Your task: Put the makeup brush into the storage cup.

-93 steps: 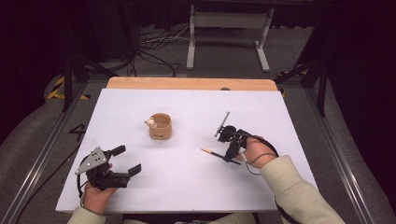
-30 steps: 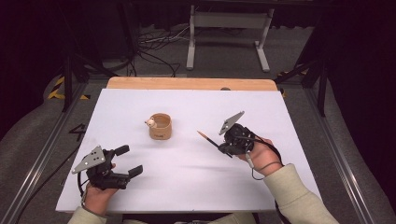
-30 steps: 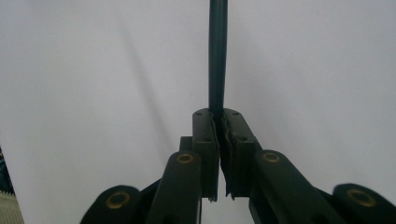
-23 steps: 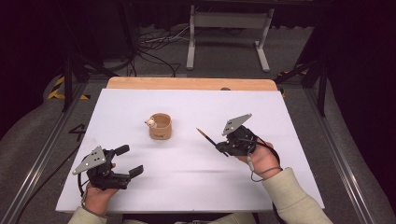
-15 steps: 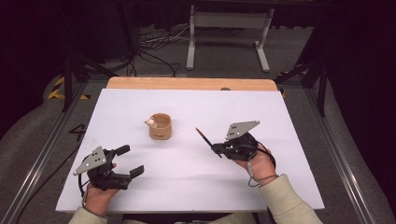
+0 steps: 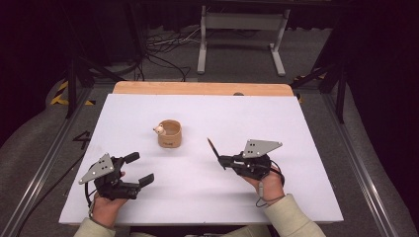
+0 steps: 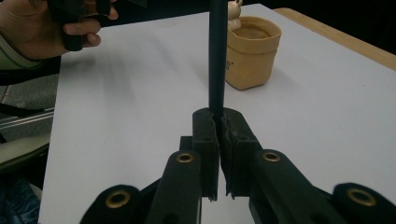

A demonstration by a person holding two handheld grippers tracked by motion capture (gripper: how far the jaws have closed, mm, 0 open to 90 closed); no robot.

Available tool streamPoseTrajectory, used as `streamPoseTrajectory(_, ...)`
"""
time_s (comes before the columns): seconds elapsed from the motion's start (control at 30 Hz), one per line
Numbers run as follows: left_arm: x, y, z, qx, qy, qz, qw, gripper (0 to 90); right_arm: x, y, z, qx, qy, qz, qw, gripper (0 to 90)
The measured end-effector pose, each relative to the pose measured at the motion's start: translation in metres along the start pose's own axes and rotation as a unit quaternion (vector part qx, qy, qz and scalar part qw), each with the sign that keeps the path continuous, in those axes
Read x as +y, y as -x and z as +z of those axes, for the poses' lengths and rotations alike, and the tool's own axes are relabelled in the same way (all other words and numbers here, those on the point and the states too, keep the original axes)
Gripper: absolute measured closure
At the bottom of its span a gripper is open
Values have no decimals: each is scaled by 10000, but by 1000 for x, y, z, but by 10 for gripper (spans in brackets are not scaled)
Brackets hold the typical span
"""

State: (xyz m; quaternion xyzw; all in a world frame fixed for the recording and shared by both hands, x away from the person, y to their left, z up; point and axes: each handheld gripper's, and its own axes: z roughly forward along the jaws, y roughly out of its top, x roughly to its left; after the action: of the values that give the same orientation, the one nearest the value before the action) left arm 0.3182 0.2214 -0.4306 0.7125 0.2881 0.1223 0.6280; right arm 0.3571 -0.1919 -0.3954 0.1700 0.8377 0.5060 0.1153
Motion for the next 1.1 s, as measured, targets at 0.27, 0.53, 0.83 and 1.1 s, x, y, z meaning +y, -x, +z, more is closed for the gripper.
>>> streamPoseTrajectory(0.27, 14, 9, 11, -187, 91, 173, 9996, 47, -5, -8, 11, -66, 164, -27, 9998, 854)
streamPoseTrajectory(0.53, 30, 22, 31, -418, 110, 265, 9987, 49, -7, -15, 16, -146, 569, -80, 9982, 854)
streamPoseTrajectory(0.83, 41, 33, 57, -623, -35, 429, 9971, 63, -9, -23, 28, -80, 806, 7, 9967, 853)
streamPoseTrajectory(1.1, 42, 41, 72, -871, -129, 498, 9949, 70, -11, -30, 38, -101, 996, -35, 9950, 853)
